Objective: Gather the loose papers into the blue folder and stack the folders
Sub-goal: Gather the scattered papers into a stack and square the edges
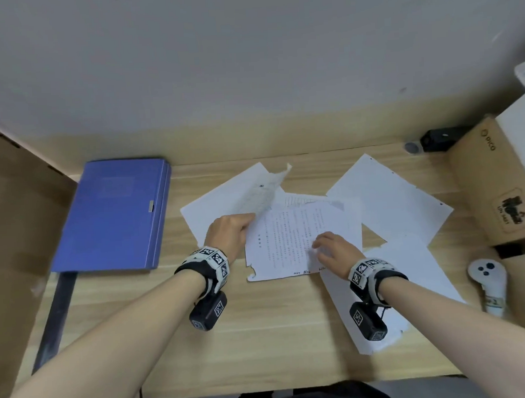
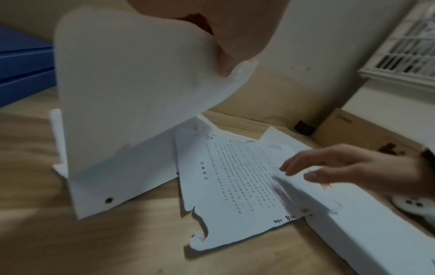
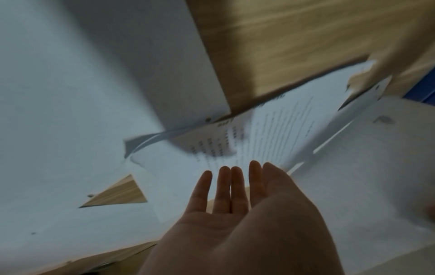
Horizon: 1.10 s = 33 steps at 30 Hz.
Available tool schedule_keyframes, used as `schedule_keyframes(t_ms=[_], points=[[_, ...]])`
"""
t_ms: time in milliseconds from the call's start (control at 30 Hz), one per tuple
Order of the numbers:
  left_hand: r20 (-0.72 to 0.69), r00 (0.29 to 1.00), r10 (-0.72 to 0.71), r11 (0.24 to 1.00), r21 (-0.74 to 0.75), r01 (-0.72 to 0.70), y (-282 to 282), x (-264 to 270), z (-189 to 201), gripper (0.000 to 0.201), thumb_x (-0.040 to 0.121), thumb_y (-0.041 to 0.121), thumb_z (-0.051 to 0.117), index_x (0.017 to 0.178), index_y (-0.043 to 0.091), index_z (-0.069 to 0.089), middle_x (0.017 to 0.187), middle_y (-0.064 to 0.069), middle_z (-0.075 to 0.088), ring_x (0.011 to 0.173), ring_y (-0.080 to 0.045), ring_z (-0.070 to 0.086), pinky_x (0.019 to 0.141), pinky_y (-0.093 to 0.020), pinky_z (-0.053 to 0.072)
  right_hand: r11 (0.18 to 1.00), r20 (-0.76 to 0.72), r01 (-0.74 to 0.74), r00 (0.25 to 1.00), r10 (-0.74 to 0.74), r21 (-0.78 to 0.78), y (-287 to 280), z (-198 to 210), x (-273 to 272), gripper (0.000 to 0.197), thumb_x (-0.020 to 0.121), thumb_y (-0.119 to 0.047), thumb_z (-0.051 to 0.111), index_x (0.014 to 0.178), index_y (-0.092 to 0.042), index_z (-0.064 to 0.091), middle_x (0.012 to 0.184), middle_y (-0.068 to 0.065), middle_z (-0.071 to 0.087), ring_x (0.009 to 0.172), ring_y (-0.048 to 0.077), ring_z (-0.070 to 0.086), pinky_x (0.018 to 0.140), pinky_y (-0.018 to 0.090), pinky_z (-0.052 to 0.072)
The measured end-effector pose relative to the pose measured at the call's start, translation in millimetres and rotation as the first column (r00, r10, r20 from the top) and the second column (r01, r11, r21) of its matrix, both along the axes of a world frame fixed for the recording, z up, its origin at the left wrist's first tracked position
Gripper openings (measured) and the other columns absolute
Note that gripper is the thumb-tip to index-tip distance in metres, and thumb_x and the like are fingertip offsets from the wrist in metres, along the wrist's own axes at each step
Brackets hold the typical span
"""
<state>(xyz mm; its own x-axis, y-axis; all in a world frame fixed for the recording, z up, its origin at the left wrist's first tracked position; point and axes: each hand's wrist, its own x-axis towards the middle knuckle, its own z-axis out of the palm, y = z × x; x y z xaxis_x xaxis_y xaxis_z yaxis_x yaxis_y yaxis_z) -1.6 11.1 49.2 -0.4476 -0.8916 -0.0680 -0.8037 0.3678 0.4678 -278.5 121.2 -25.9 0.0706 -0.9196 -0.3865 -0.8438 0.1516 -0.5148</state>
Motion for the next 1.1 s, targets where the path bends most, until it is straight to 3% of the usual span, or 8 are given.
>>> schedule_keyframes(t_ms=[167, 267, 433, 533, 667, 900, 1000, 1100], points=[[0.039, 0.971, -0.235, 0.966, 0.123, 0.229, 4, -37, -25, 0.035, 0.083, -0.004, 0.048, 0.097, 0.018, 0.071, 0.084, -0.009, 0.074, 0.078, -0.030, 0.068, 0.067, -0.039, 0.056, 0.993, 0.002, 0.113, 0.994, -0.113, -0.020, 6, -3, -39, 0.029, 0.092, -0.020, 0.051, 0.118, -0.013, 0.061, 0.128, 0.006, 0.055, 0.119, 0.024, 0.053, 0.100, 0.037, 0.042], [0.092, 0.939, -0.332, 0.911, 0.288, 0.294, 13, -55, -52, 0.036, 0.085, -0.005, 0.044, 0.103, 0.011, 0.071, 0.104, -0.016, 0.074, 0.088, -0.027, 0.067, 0.075, -0.033, 0.048, 0.983, -0.046, 0.181, 0.982, -0.181, -0.001, 10, -5, -70, 0.029, 0.091, -0.018, 0.052, 0.117, -0.013, 0.062, 0.124, 0.008, 0.057, 0.116, 0.025, 0.054, 0.097, 0.035, 0.042], [0.121, 0.838, -0.532, 0.727, 0.573, 0.379, 30, -76, -74, 0.040, 0.095, 0.012, 0.045, 0.130, 0.017, 0.063, 0.148, -0.005, 0.050, 0.142, -0.020, 0.040, 0.115, -0.037, 0.034, 0.952, -0.089, 0.299, 0.952, -0.293, 0.069, 2, -9, -116, 0.023, 0.087, -0.016, 0.053, 0.105, -0.014, 0.068, 0.113, 0.011, 0.060, 0.107, 0.031, 0.058, 0.085, 0.033, 0.044], [0.152, 0.839, -0.522, 0.739, 0.572, 0.356, 28, -87, -75, 0.041, 0.087, 0.023, 0.046, 0.121, 0.025, 0.070, 0.144, 0.007, 0.055, 0.136, -0.015, 0.047, 0.110, -0.036, 0.039, 0.933, -0.083, 0.349, 0.936, -0.342, 0.087, -8, -9, -131, 0.026, 0.087, -0.014, 0.052, 0.106, -0.014, 0.070, 0.116, 0.011, 0.060, 0.107, 0.029, 0.058, 0.092, 0.039, 0.048], [0.139, 0.832, -0.537, 0.694, 0.633, 0.343, 5, -103, -74, 0.033, 0.080, 0.040, 0.042, 0.078, 0.024, 0.071, 0.095, 0.007, 0.074, 0.087, -0.017, 0.066, 0.079, -0.031, 0.051, 0.907, -0.083, 0.408, 0.912, -0.401, 0.107, -22, -7, -142, 0.024, 0.089, -0.021, 0.053, 0.106, -0.017, 0.069, 0.115, 0.007, 0.061, 0.106, 0.027, 0.061, 0.092, 0.039, 0.049], [0.070, 0.997, 0.008, 0.866, 0.499, -0.042, -57, -117, -77, 0.024, 0.089, 0.025, 0.052, 0.096, 0.032, 0.074, 0.111, 0.006, 0.073, 0.098, -0.018, 0.067, 0.091, -0.031, 0.053, 0.907, -0.150, 0.421, 0.898, -0.413, 0.022, -50, -4, -177, 0.025, 0.091, -0.028, 0.058, 0.108, -0.013, 0.069, 0.116, 0.010, 0.061, 0.108, 0.030, 0.059, 0.092, 0.039, 0.047], [0.184, 0.965, 0.187, 0.899, 0.364, -0.243, -102, -108, -78, 0.038, 0.088, 0.009, 0.046, 0.112, 0.023, 0.071, 0.124, -0.002, 0.068, 0.110, -0.027, 0.065, 0.097, -0.039, 0.052, 0.896, -0.206, 0.444, 0.876, -0.435, -0.004, -62, -7, -203, 0.031, 0.093, -0.030, 0.056, 0.116, -0.012, 0.065, 0.125, 0.015, 0.057, 0.116, 0.032, 0.055, 0.101, 0.041, 0.042], [0.443, 0.890, 0.111, 0.907, 0.320, -0.272, -152, -96, -76, 0.041, 0.079, 0.003, 0.060, 0.120, 0.008, 0.061, 0.130, -0.014, 0.057, 0.115, -0.036, 0.058, 0.093, -0.042, 0.052, 0.860, -0.255, 0.510, 0.833, -0.491, 0.010, -77, -12, -226, 0.040, 0.090, -0.027, 0.059, 0.126, -0.010, 0.058, 0.137, 0.016, 0.048, 0.126, 0.034, 0.047, 0.105, 0.042, 0.038]])
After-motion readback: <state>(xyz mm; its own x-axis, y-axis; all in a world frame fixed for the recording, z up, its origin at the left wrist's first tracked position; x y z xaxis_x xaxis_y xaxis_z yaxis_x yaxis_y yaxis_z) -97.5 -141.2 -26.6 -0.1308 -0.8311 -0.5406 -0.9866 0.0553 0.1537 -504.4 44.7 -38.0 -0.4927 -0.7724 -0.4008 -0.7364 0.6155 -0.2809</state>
